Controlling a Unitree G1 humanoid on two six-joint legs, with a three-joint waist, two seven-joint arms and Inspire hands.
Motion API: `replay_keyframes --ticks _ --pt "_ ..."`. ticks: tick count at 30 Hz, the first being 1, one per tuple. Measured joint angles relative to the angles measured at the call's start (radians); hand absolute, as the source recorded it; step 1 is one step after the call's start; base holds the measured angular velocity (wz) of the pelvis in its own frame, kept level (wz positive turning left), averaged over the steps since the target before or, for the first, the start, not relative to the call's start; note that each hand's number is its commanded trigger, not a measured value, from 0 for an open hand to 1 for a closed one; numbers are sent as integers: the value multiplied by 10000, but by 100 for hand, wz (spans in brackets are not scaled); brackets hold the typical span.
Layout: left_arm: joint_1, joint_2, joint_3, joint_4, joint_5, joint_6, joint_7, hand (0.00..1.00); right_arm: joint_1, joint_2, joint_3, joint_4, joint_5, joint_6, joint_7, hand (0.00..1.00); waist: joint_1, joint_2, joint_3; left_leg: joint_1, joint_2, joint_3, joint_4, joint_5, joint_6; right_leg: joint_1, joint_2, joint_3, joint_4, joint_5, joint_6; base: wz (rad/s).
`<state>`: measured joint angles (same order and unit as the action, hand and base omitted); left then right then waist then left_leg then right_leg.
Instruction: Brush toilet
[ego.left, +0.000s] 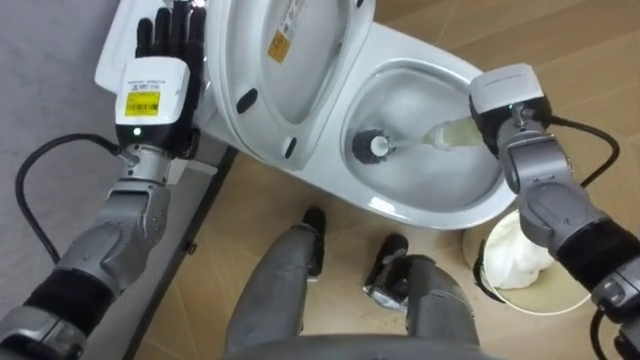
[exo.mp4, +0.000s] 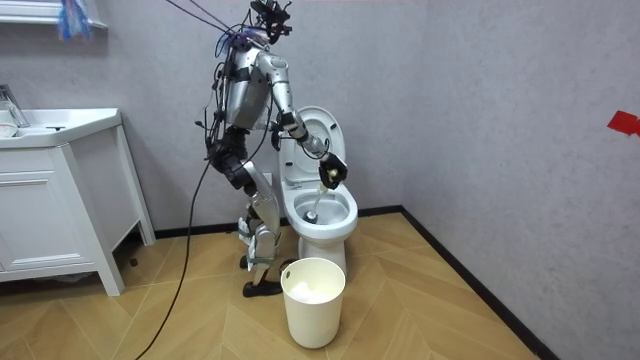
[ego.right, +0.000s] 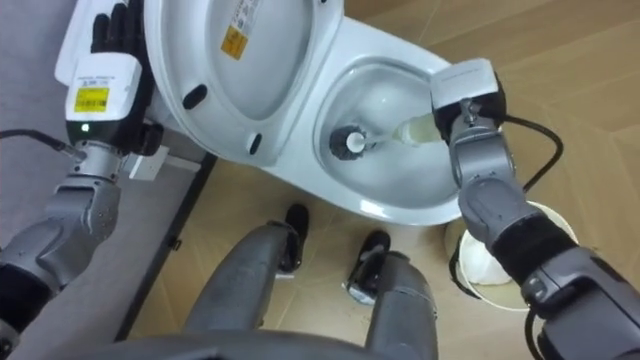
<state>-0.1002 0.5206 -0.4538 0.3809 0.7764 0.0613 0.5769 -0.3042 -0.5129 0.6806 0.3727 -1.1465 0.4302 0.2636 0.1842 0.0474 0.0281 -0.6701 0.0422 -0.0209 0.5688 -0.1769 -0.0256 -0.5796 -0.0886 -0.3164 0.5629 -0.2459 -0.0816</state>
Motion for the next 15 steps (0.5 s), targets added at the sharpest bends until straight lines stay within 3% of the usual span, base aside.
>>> replay_keyframes --ticks 4,5,7,9,13,15 --pt "105 -1 -4 234 3 12 -45 0 306 179 -240 64 115 -52 79 100 -182 -160 -4 524 -25 100 -296 -3 5 424 -5 83 -161 -23 45 -2" --pt "198 -2 35 238 -4 26 -57 0 500 310 -413 76 140 -151 63 100 -189 -280 -39 654 -25 168 -390 -2 5 484 -6 134 -164 -26 49 -11" --pt "301 -8 88 237 -5 25 -177 0 802 440 -748 213 155 -334 -49 100 -258 -349 -33 905 -23 164 -457 -2 5 745 1 135 -254 -31 58 -1" --pt "516 -43 148 333 4 -11 -237 0 1223 516 -1181 560 380 -785 -371 100 -446 -405 -26 1316 -51 162 -551 -23 15 1155 5 169 -367 -77 120 3" --pt "1035 -239 330 344 9 -137 -313 0 2214 603 -2077 873 1059 -1243 -837 100 -479 -424 -20 1968 -41 237 -828 -126 14 1796 30 169 -672 -92 187 -6" --pt "1697 -277 700 67 35 -189 -461 0 3011 746 -2564 860 1221 -1456 -1056 100 -559 -441 -45 2425 -14 396 -1052 -181 19 2171 65 244 -870 -105 217 -17"
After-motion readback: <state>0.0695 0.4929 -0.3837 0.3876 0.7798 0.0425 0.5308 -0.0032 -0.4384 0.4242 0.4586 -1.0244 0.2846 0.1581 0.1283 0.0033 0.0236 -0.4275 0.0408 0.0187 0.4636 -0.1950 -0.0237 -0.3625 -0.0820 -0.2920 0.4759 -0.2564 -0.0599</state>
